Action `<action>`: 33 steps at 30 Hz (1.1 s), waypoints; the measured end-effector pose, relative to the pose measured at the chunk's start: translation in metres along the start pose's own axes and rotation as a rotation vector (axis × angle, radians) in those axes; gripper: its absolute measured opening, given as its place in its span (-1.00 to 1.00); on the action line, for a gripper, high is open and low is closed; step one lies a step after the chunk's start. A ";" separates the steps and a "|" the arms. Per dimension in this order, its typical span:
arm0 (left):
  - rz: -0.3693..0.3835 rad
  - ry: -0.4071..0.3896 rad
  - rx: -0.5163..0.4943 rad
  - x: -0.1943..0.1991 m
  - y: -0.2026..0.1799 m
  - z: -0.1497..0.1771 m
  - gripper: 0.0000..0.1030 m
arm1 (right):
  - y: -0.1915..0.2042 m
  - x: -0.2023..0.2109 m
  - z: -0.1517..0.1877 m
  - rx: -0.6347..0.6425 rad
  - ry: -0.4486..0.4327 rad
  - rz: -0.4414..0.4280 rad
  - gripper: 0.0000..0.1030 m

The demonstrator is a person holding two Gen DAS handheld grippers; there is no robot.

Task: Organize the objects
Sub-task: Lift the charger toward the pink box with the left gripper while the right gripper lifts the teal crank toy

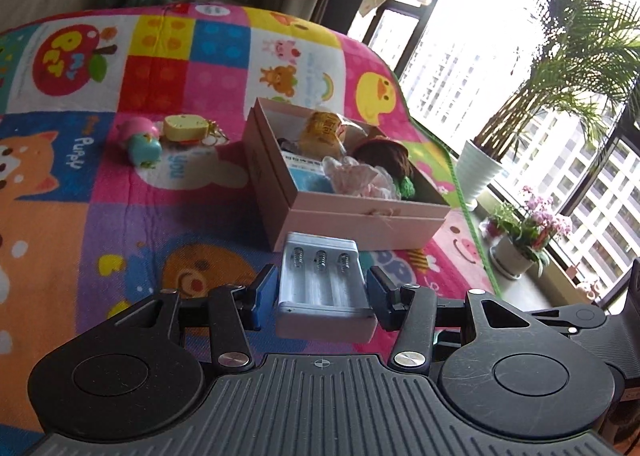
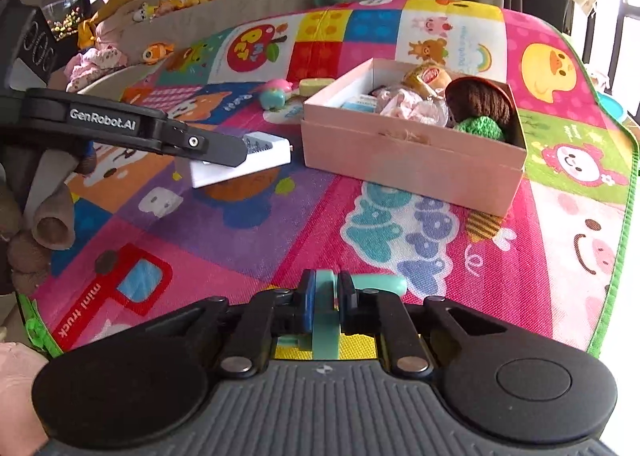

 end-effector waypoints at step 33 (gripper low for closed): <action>-0.018 -0.155 0.108 -0.005 0.042 -0.008 -0.02 | -0.019 -0.005 0.025 0.033 0.057 0.005 0.09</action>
Point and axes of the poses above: each gripper's, at about its wrist camera, not at the fingertips, and x roughly against the way its jaws point, y to its left, z to its underside, the point moved 1 cm from there along -x, roughly the way its jaws point, and after that the axes turned 4 degrees about x, right-handed, at the moved point
